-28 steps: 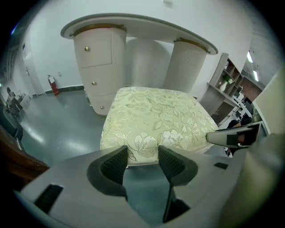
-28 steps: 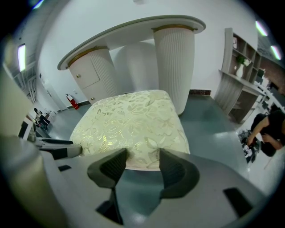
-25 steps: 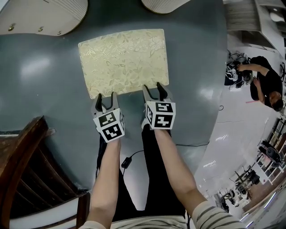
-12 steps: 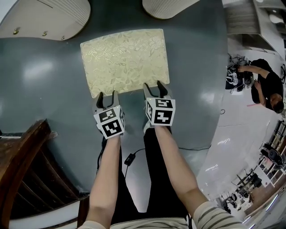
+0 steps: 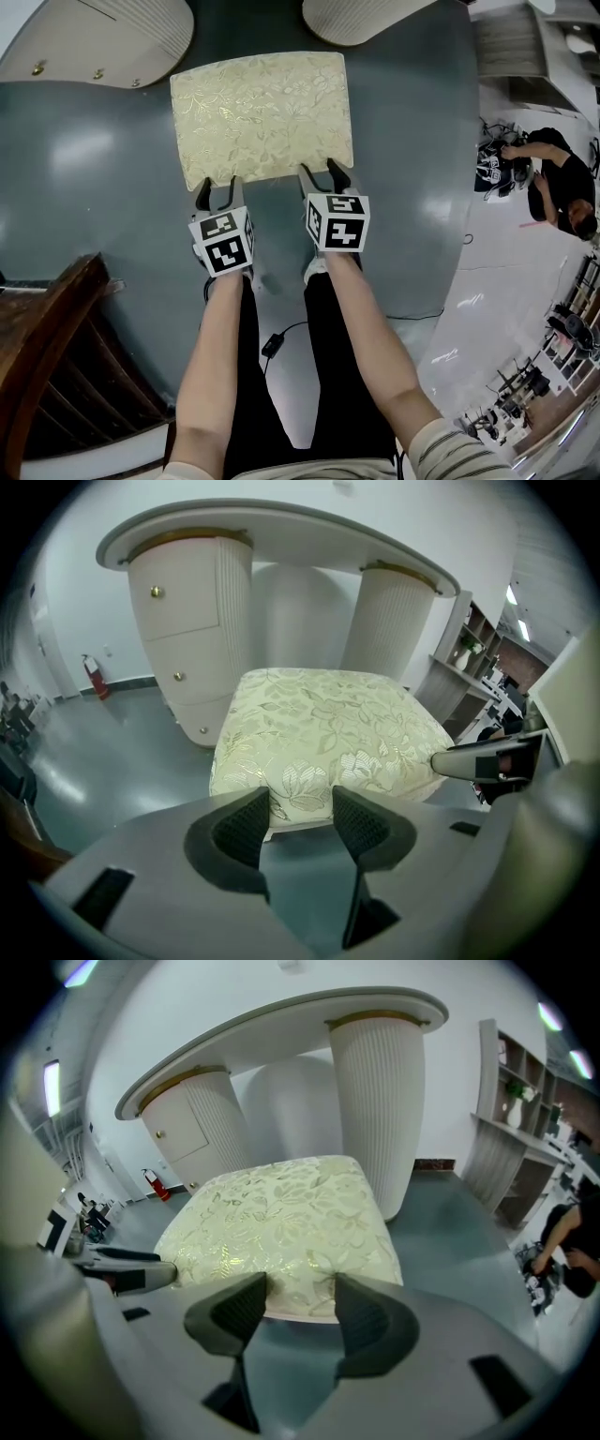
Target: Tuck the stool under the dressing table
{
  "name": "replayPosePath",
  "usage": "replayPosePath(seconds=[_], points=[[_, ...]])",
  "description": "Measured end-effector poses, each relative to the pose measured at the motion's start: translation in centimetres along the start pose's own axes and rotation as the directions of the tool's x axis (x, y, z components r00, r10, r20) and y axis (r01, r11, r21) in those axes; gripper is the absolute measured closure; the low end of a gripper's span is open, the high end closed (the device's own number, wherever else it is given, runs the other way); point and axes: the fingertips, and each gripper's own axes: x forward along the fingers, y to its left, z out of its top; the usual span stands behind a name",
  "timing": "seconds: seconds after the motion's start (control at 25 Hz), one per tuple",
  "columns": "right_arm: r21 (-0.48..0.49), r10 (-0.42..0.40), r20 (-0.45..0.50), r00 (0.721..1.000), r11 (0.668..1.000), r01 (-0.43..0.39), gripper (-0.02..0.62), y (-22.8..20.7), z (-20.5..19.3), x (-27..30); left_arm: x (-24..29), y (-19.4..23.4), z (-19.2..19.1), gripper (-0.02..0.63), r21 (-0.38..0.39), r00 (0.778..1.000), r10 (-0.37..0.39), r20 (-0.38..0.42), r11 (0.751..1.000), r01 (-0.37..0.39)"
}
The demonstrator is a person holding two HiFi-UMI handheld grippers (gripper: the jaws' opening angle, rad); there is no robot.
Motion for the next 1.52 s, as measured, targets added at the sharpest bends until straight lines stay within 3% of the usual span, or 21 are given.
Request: replayPosePath(seconds=[0.36,0.6,1.24,1.52], points=[[-0.018,0.019,0.005,1.0,1.0,-0.019,0.357,-0.2,3.2,2.0,1.9,0.6,3.1,0.4,-0.001,1.0,-0.017,0.003,1.0,0.017],[-0.015,0.022,0.008,1.0,1.0,-0.022,0.357,-0.1,8.1,3.7,3.2,1.3,8.0,0.4,-0.002,1.0,-0.023,-0.012,1.0,0.023],[-0.026,0.034,0.013,0.999,0.999,-0.034,0.359,-0.6,8.7,5.9,5.7,1.6,8.2,0.4,-0.001,1.0,-0.024,0.012,1.0,0.024],[-0.026,0.031,0.029,0.999,0.999,-0.03,0.358,-0.7,8.3,7.7,7.5,2.2,7.9,0.399,0.025,0.998,-0.063,0.015,0.998,0.063]])
